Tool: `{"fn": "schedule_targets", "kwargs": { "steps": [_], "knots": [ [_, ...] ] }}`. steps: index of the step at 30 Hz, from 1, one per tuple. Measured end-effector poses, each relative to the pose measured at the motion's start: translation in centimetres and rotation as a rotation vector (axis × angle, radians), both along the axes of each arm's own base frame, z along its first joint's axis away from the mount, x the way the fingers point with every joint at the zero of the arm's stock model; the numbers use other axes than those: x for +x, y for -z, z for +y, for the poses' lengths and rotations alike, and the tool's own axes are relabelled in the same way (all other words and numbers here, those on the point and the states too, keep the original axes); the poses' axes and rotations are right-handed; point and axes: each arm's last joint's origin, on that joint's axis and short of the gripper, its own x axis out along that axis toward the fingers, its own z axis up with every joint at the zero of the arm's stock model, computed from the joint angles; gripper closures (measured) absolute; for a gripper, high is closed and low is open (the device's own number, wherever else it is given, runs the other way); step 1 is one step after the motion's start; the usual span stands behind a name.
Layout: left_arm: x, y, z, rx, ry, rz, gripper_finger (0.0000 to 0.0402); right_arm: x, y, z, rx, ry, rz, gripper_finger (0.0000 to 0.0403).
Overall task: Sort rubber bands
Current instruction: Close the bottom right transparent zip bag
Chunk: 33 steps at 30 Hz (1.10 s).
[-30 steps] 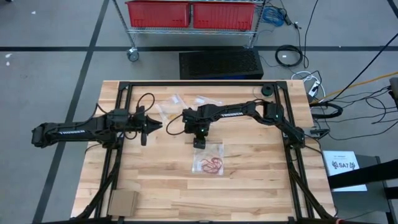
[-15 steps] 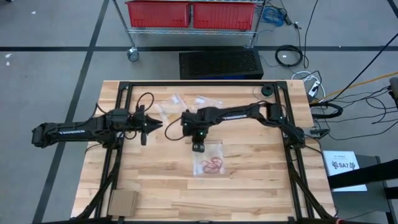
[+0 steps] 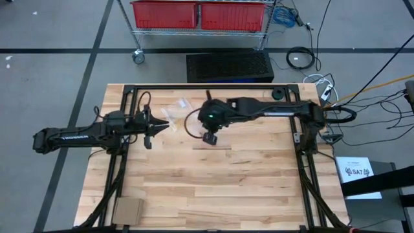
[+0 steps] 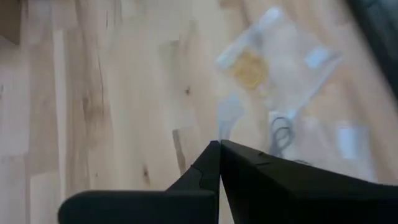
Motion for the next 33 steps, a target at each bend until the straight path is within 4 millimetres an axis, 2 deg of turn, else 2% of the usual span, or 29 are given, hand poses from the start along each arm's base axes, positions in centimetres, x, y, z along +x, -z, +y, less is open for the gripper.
{"fn": "schedule_targets", "kwargs": {
  "steps": [5,9,16,22,26,33],
  "knots": [
    [0.2,0.0,0.0,0.003,0.029,-0.006,0.0331,-2.1,-3.4,1.5,-0.079,0.045,-0.098,0.0403],
    [1.0,0.7,-0.1,-0.025,0.084,-0.023,0.0324,-3.4,-5.3,2.4,-0.145,0.081,-0.156,0.0403],
    [2.7,1.7,0.1,-0.076,0.124,-0.022,0.0261,-5.0,-7.4,2.9,-0.211,0.130,-0.232,0.0403],
    [4.3,2.4,0.5,-0.101,0.083,-0.026,0.0212,-5.9,-9.1,3.8,-0.248,0.113,-0.319,0.0403],
    [5.0,1.9,0.7,-0.096,0.066,-0.125,0.0206,-6.0,-9.5,4.5,-0.254,0.086,-0.349,0.0403],
    [5.9,2.4,1.1,-0.078,-0.005,-0.151,0.0205,-6.1,-9.9,5.7,-0.263,0.040,-0.382,0.0403]
  ]
}}
